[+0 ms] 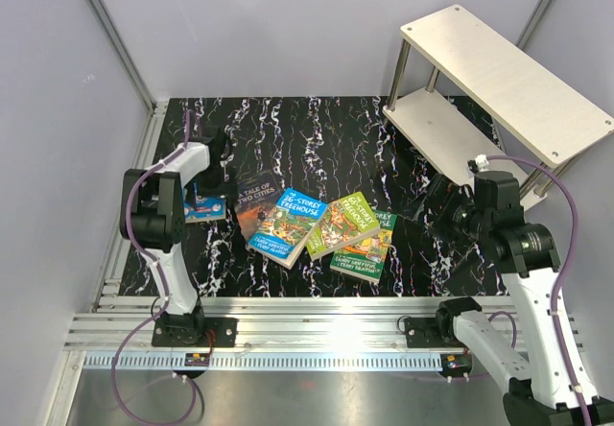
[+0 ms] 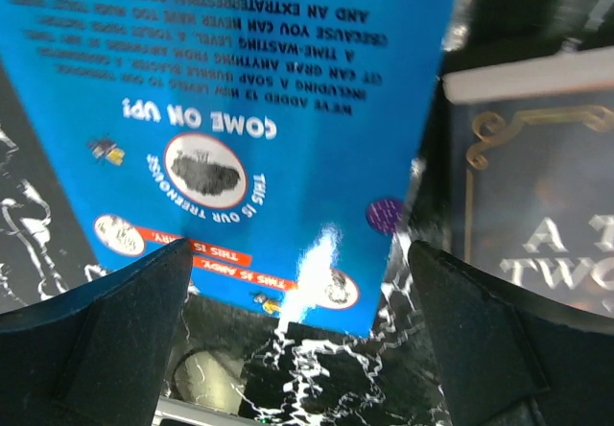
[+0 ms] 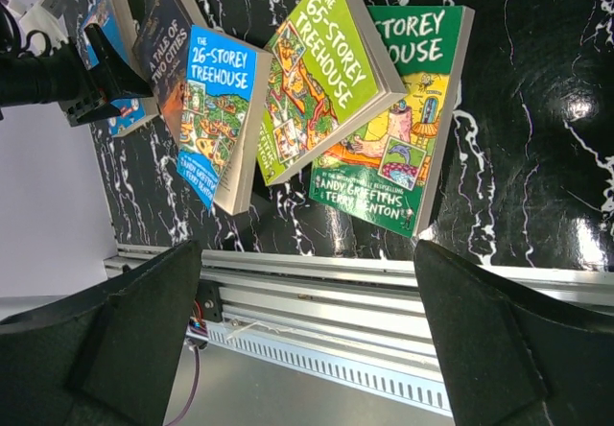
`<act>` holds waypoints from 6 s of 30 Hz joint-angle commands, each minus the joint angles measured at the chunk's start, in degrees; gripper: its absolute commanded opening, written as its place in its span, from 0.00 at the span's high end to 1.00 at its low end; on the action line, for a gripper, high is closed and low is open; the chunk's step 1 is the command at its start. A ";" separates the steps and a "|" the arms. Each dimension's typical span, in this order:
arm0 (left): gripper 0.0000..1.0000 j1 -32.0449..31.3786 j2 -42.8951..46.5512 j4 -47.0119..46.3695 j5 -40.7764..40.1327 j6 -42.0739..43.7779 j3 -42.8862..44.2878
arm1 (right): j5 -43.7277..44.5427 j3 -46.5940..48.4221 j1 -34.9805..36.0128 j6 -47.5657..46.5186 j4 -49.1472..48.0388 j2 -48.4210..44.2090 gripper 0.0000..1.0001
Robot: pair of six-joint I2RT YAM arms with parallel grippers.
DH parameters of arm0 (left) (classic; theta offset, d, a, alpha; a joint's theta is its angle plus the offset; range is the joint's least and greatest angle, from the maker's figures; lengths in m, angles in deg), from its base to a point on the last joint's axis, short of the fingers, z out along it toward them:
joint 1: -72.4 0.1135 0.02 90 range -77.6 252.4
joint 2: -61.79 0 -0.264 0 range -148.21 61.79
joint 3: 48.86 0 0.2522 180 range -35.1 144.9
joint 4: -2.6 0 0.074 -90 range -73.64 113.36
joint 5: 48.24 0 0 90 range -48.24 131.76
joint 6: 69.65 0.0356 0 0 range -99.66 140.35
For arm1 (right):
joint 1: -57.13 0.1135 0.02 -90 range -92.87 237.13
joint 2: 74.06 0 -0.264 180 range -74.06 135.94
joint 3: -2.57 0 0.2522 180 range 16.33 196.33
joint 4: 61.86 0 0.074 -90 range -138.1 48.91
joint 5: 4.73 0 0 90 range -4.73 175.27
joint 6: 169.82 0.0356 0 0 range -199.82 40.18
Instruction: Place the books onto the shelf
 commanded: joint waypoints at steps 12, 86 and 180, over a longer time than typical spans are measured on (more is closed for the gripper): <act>0.67 4.31 -5.69 -5.09 8.10 1.39 -2.28 | 0.35 0.98 0.39 -2.92 -2.90 6.48 0.00; 0.01 -6.51 42.04 -1.12 16.88 -13.03 -22.66 | -8.97 -10.10 0.31 -1.69 1.40 1.56 0.00; 1.00 -16.34 16.29 -13.78 51.94 -32.25 18.62 | -38.93 -0.87 1.27 13.69 -37.52 25.54 0.00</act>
